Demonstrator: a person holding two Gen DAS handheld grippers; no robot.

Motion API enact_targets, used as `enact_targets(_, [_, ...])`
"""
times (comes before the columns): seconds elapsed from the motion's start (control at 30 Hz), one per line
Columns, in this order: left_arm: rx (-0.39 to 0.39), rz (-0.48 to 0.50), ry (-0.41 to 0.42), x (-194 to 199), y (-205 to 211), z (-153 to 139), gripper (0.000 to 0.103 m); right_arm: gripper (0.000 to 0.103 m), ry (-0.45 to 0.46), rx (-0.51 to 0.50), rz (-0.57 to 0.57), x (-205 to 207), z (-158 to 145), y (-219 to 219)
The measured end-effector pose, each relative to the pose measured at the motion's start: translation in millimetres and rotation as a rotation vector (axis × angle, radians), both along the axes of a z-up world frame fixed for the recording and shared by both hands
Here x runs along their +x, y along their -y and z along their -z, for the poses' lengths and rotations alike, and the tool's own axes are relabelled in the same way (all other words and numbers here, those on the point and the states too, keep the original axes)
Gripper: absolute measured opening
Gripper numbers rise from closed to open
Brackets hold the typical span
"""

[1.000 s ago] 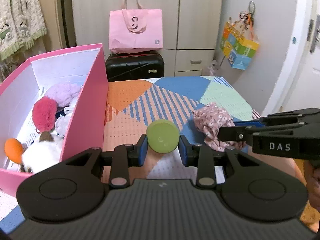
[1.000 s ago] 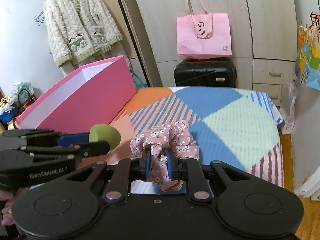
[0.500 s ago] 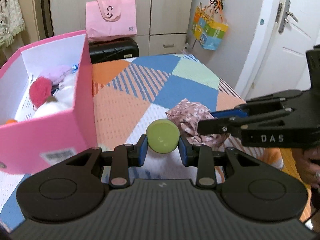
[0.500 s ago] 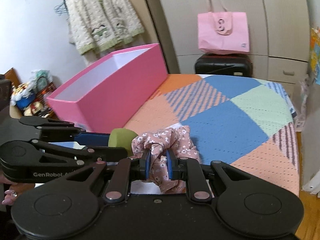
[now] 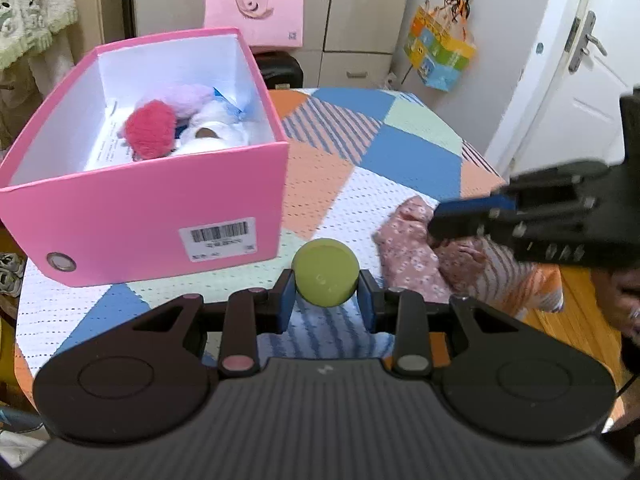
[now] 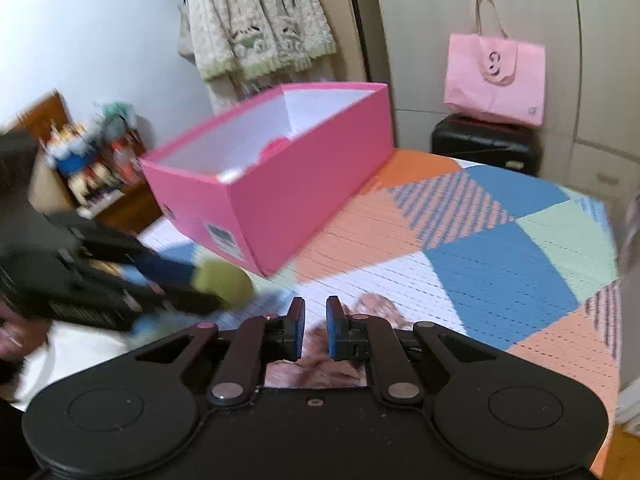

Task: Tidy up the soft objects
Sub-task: 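Lift the green sponge and pink scrunchie and carry them to the pink box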

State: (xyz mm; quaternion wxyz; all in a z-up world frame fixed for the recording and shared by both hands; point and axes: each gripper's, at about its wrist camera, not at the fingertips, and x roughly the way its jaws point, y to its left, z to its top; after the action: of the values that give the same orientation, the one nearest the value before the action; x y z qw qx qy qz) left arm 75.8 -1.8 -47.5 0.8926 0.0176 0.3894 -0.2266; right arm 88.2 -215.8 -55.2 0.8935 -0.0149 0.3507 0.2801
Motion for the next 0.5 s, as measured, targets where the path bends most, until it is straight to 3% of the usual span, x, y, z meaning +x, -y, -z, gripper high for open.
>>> enact_targets(0.07, [-0.010,0.001,-0.006,2,-4,4,0.032,0.024,-0.005,-0.008,0.018,-4,9,-1])
enact_targets(0.13, [-0.018,0.004,-0.019,5,-6,7,0.032,0.055,-0.020,-0.005,0.035,-7,14,-2])
enact_targets(0.2, [-0.020,0.011,-0.023,8,-5,9,0.032,0.071,-0.003,-0.010,0.060,-12,14,-1])
enact_targets(0.37, [-0.023,0.018,-0.023,10,-6,10,0.032,0.074,0.007,-0.064,0.085,-16,16,-2])
enact_targets(0.5, [-0.017,0.017,-0.028,12,-7,13,0.032,0.093,0.006,-0.124,0.095,-15,25,-7])
